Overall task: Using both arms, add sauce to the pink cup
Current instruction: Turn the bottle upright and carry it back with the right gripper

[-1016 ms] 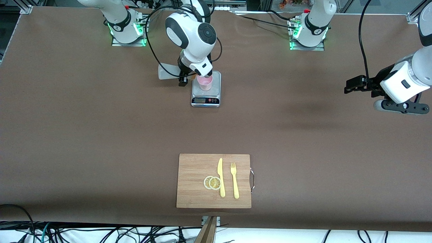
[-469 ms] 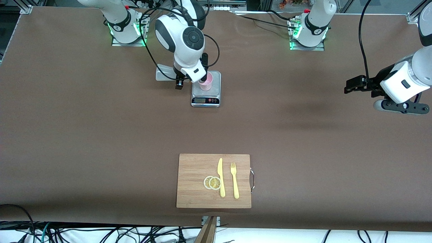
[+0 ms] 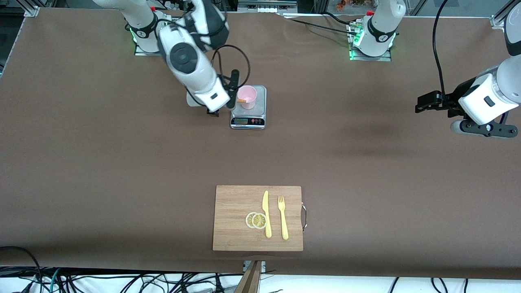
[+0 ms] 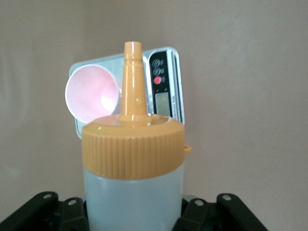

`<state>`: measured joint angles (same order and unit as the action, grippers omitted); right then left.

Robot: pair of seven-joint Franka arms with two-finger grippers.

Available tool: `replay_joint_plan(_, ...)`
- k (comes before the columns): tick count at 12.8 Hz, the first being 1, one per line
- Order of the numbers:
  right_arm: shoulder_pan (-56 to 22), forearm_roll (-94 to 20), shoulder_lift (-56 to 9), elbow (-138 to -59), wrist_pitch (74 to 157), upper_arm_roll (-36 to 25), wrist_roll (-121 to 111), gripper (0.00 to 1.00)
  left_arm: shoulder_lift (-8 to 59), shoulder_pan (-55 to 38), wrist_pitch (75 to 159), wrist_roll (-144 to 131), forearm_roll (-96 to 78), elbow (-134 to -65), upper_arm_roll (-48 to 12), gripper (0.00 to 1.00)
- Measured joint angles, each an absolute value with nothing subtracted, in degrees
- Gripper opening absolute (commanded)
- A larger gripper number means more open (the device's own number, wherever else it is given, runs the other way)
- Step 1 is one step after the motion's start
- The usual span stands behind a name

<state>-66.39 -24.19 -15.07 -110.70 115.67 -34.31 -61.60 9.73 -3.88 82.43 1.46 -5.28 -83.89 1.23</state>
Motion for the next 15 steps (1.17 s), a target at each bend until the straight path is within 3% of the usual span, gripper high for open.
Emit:
replay_joint_plan(3,-60.01,-35.99,-14.97,-112.17,115.45,-35.83,-76.72,0.16,9.74,-3.88,82.43,1.46,-5.28,-83.88,1.23,1.0)
replay_joint_plan(6,-58.26,-47.7,-15.28,-115.66,113.0,-41.23,-95.0,0.17,9.75,-3.88,82.43,1.46,-5.28,-83.87,1.23,1.0)
replay_joint_plan(12,-47.16,-62.56,-20.54,-120.26,101.49,-44.49,-127.11,0.17,9.81,-3.88,82.43,1.46,-5.28,-83.81,1.22,1.0)
replay_joint_plan(15,-38.94,-66.85,-26.39,-121.61,89.96,-44.54,-140.37,0.18,9.87,-3.89,82.43,1.46,-5.28,-83.78,1.2,1.0)
